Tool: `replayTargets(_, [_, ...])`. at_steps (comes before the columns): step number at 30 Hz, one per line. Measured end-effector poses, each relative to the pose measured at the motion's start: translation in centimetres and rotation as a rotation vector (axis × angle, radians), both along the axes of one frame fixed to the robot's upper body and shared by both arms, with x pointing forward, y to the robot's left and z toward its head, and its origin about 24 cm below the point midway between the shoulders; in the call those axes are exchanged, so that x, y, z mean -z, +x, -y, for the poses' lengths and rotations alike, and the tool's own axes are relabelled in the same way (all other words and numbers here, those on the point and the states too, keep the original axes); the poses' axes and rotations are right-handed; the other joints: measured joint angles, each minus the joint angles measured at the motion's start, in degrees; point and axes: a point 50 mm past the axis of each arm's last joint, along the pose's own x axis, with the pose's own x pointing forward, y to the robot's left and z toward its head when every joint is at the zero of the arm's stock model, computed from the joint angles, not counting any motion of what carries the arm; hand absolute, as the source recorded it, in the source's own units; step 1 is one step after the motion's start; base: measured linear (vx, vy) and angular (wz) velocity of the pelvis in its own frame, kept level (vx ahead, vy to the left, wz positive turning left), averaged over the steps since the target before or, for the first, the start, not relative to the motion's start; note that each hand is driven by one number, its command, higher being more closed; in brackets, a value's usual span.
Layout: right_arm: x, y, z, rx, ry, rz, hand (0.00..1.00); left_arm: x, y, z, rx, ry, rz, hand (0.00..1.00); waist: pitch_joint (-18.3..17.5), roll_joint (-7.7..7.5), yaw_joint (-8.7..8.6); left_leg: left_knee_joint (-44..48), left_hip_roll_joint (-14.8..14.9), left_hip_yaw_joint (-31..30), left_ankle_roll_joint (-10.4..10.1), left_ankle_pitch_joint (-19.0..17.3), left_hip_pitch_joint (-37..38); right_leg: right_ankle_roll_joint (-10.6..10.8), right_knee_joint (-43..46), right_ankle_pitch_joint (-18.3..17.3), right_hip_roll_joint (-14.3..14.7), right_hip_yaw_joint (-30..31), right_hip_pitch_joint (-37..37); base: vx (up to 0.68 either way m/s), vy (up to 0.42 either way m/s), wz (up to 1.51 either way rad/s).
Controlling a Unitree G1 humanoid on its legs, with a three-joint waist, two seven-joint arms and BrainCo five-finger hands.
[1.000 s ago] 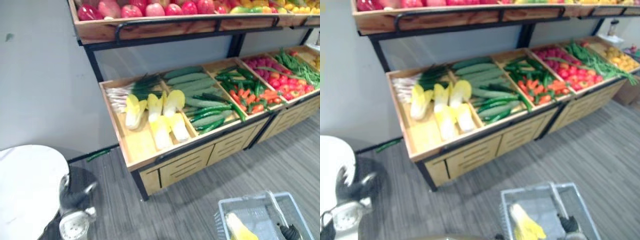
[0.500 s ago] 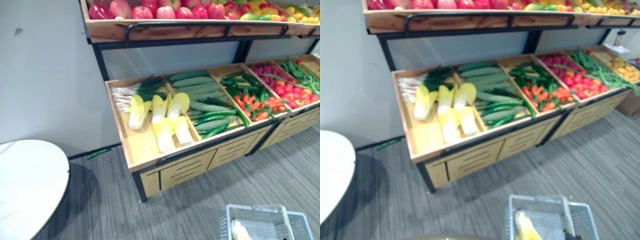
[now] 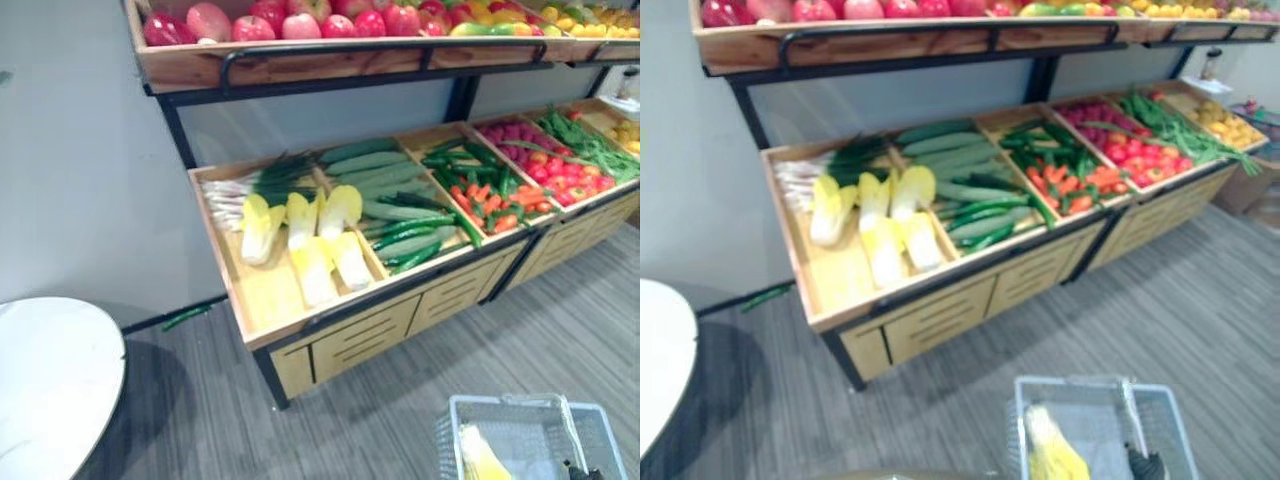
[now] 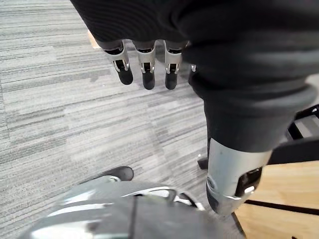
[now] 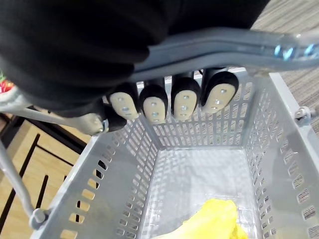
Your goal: Pick vegetable in the basket
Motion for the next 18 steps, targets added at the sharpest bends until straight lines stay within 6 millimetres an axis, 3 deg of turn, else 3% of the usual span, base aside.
replayTargets(3, [-0.7,1.9,-0.2,-0.025,-0.01,0.079,1.0,-0.1,1.6,-0.2,0.038,0.008,0.026,0.0,1.86,0.16,-0.27,1.75,1.05,8.25,-0.28,-1.59,-0.08,0.64,-0.91,4.53,1.83,7.39,-4.74,-0.05,0.065,-1.35])
replayTargets(4, [-1.0,2.7,-0.3,-0.04,-0.012,0.107,1.0,-0.2,2.3,0.0,0.061,0.006,0.04,0.0,2.59,0.42,-0.24,2.12,1.93,11.65,0.21,-1.76,-0.33,0.63,-2.71,8.8,3.0,8.18,-6.44,-0.14,0.092,-1.76])
replayTargets(5, [-1.1,4.0,-1.0,-0.085,-0.002,0.13,1.0,-0.3,3.3,0.0,0.089,0.008,0.062,0.0,3.1,0.77,-0.17,1.86,2.25,15.89,2.25,-1.43,-0.63,0.01,-8.22,17.43,4.69,7.81,-8.2,-0.22,0.087,-2.3])
replayTargets(6, [-1.4,5.7,-1.6,-0.131,0.005,0.163,1.0,-0.3,3.2,0.3,0.097,-0.011,0.076,0.0,4.18,1.87,-0.03,-0.34,4.18,20.97,3.42,-1.06,-0.04,-1.68,-7.75,16.81,5.27,1.75,-8.69,-0.21,0.055,-2.2])
replayTargets(7, [-1.0,5.9,-2.4,-0.135,0.023,0.159,1.0,-0.5,4.0,0.1,0.114,-0.012,0.106,0.0,5.2,1.71,-0.78,-0.61,4.28,23.88,3.62,-0.91,1.06,-6.94,0.68,8.82,3.57,-6.89,-8.76,-0.18,0.031,-1.99])
replayTargets(8, [-0.3,5.4,-3.3,-0.152,0.054,0.123,1.0,-0.7,4.4,0.1,0.135,-0.01,0.13,0.0,5.74,1.44,-0.76,-0.47,4.26,27.93,3.68,-0.97,2.67,-7.33,10.34,0.44,-0.08,-17.05,-7.67,-0.13,0.034,-1.73])
replayTargets(9, [0.2,5.4,-4.3,-0.156,0.087,0.113,1.0,-0.7,4.7,0.2,0.149,-0.018,0.138,0.0,5.73,1.0,-0.3,0.24,4.59,30.95,4.03,-1.21,3.39,-7.72,13.81,-2.01,-2.17,-21.63,-6.33,-0.12,0.01,-1.74])
replayTargets(11, [1.1,5.2,-6.2,-0.148,0.142,0.095,1.0,-0.9,5.5,0.1,0.2,-0.024,0.144,0.0,5.73,0.79,-0.43,1.96,6.22,36.08,4.1,-1.29,4.06,-7.32,15.49,-4.02,-4.24,-24.89,-5.53,-0.08,-0.116,-1.4])
replayTargets(13, [1.7,4.2,-6.6,-0.138,0.16,0.047,1.0,-1.0,6.2,0.0,0.206,-0.029,0.16,0.0,5.8,0.37,-0.44,3.85,7.6,39.02,3.31,-0.98,4.66,-6.01,13.1,-4.9,-4.1,-24.2,-5.24,-0.06,-0.228,-0.93])
replayTargets(15, [1.9,3.1,-6.3,-0.133,0.156,0.007,1.0,-1.1,6.4,-0.1,0.202,-0.027,0.166,0.0,5.26,-0.1,-0.54,5.15,8.96,40.59,1.8,-1.33,4.72,-5.65,5.9,-5.51,0.41,-21.38,-4.06,-0.09,-0.265,-0.86])
replayTargets(16, [1.8,3.2,-5.9,-0.141,0.144,-0.001,1.0,-1.0,6.6,0.4,0.199,-0.042,0.171,0.0,5.37,1.1,-0.44,5.25,10.46,41.35,1.32,-0.84,3.99,-5.41,0.7,-3.72,3.7,-20.2,-3.72,-0.13,-0.207,-0.89])
replayTargets(17, [1.8,3.1,-5.9,-0.147,0.143,-0.005,1.0,-1.0,6.8,0.7,0.18,-0.053,0.182,0.0,4.9,2.12,-0.42,4.16,10.59,42.28,1.76,0.19,4.03,-5.69,-2.63,-3.31,5.46,-19.71,-3.48,-0.13,-0.183,-0.77])
replayTargets(18, [1.8,3.0,-5.8,-0.148,0.141,-0.009,1.0,-0.9,6.9,0.8,0.176,-0.056,0.183,0.0,4.94,2.13,-0.48,3.67,10.61,42.3,1.65,0.73,4.06,-5.84,-2.87,-3.23,5.83,-19.69,-3.55,-0.1,-0.152,-0.48])
